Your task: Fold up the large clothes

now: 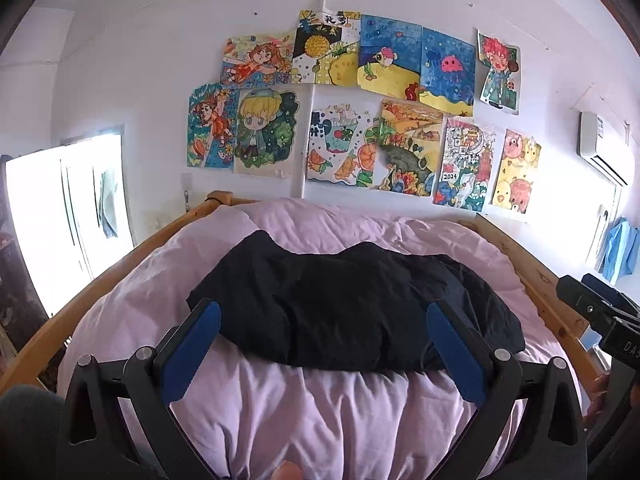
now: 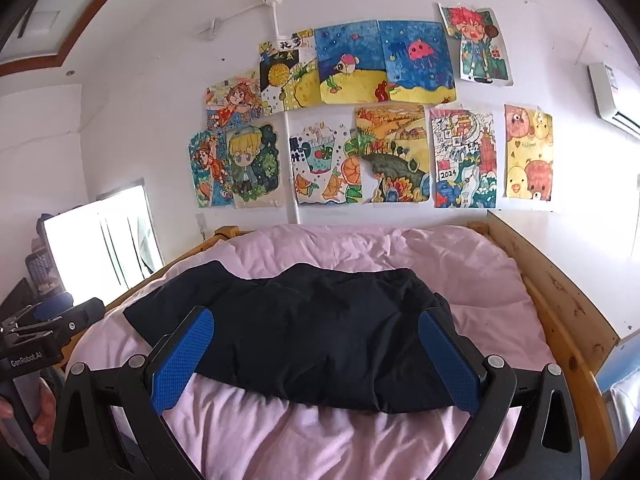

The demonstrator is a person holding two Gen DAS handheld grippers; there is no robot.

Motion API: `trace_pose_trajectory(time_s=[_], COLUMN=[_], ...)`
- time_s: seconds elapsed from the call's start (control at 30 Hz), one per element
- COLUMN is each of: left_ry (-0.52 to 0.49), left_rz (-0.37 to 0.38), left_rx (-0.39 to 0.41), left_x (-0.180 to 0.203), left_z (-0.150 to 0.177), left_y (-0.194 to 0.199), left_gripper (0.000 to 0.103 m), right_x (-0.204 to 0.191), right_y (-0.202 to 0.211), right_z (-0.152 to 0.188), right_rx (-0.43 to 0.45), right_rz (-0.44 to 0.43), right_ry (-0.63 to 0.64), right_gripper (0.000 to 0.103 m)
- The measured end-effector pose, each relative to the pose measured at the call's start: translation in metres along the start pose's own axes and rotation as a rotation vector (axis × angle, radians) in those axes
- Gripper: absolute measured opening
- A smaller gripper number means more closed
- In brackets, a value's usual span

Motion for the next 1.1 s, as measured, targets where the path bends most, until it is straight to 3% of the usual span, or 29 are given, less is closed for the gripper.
trace_pose_trajectory(time_s=[0.6, 1.1], left_ry=[-0.079, -0.096], left_rz=[-0.061, -0.072], left_rx=[0.016, -0.092], left_x=[0.009, 0.010], left_z=[0.033, 0.060], left_y=[0.018, -0.007], left_gripper=[0.101, 0.101], right_x=[-0.006, 0.002], right_y=[0.029, 0.012], right_z=[0.042, 0.066], right_rx=[-0.004, -0.055], right_rz=[0.047, 0.117], right_ry=[-0.058, -0.042], right_gripper=[0.103, 0.103])
Point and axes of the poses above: each gripper's, at about its wrist camera, not at the fingertips, and y roughly against the way its jaws point, x to its right, z to its underside, the point moved 6 cm from there along -y, roughly the way its jaws point, and after that the axes turned 12 degrees about -x, right-handed, at the moved point
